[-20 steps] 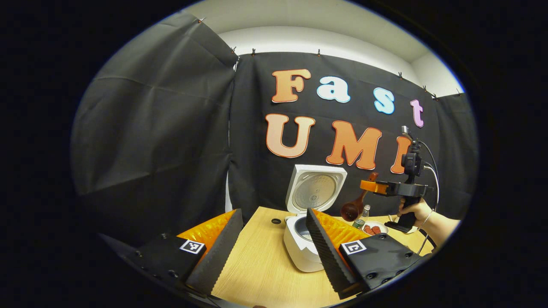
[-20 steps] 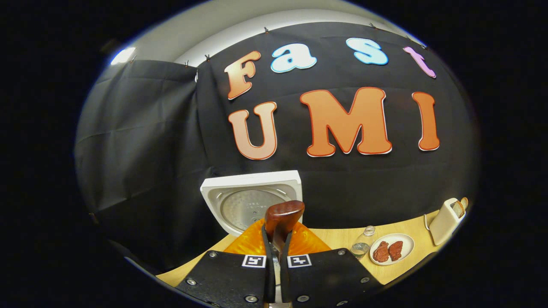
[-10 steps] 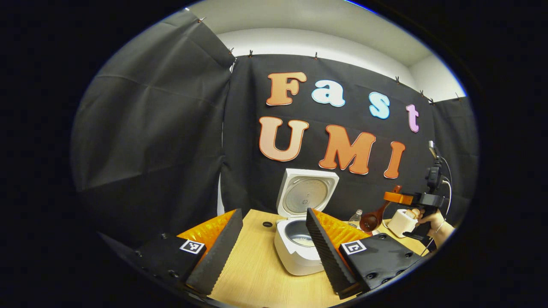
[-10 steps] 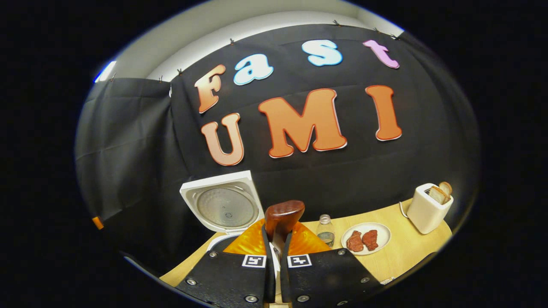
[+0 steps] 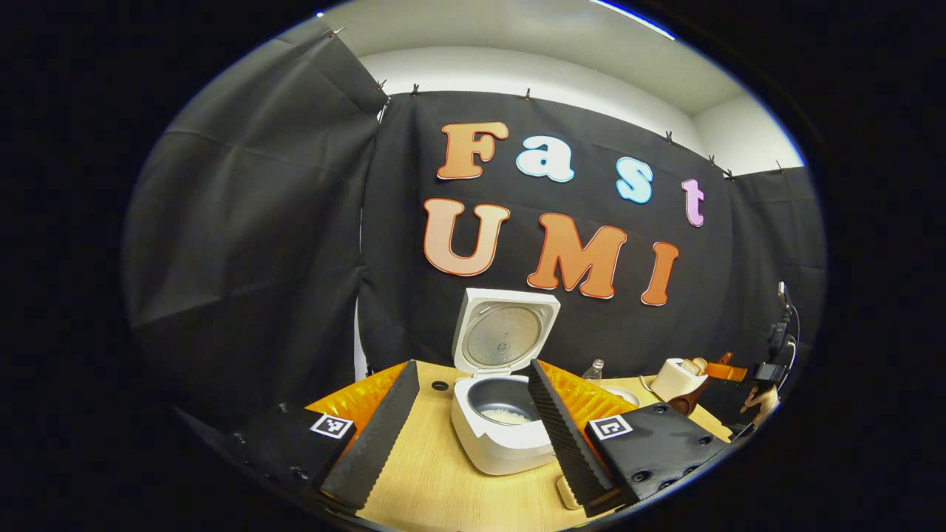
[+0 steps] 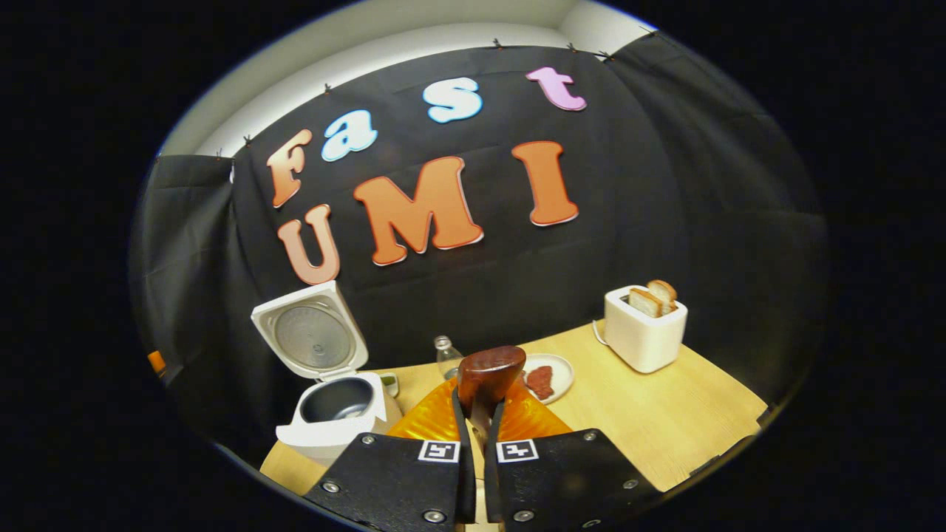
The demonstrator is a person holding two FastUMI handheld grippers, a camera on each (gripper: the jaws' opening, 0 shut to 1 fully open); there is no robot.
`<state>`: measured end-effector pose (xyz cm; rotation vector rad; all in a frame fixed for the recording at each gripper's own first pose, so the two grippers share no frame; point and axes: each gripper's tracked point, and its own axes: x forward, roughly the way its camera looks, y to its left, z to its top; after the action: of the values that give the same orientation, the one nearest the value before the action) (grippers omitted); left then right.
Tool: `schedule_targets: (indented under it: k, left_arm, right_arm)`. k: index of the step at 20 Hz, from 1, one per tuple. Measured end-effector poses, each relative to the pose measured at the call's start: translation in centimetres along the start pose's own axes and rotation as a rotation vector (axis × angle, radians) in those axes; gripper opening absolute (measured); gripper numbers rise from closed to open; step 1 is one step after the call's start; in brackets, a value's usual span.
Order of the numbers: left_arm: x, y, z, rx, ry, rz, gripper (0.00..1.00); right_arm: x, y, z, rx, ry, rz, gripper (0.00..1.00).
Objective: Close the left gripper, press the button to open the rice cooker; take a wooden spoon from the chopstick holder with the right hand, scoop a spoonful of rice and pour it into the rice cooker, then put the wooden spoon back into the chopstick holder.
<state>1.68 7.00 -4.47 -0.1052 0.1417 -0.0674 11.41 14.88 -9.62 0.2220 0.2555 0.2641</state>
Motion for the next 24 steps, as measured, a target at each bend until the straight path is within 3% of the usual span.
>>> schedule_targets:
  k: [7,20,22,24]
  left_arm:
    - [-0.7,-1.4,-0.4,0.041,0.013,-0.002,1.00]
    - [-1.8,-2.6,-1.1,0.063,0.039,0.024,1.00]
    - [-1.3,-3.0,-1.3,0.061,0.042,0.018,1.00]
    - [-0.7,-3.2,-1.1,0.057,0.040,0.019,1.00]
  right_arm:
    - [-0.4,-5.9,-5.9,0.104,0.074,-0.104,0.04]
    - [3.7,-9.4,-11.9,0.325,0.157,-0.143,0.04]
    - [3.4,-9.8,-12.0,0.377,0.161,-0.140,0.06]
    - [3.1,-9.9,-12.3,0.390,0.180,-0.135,0.14]
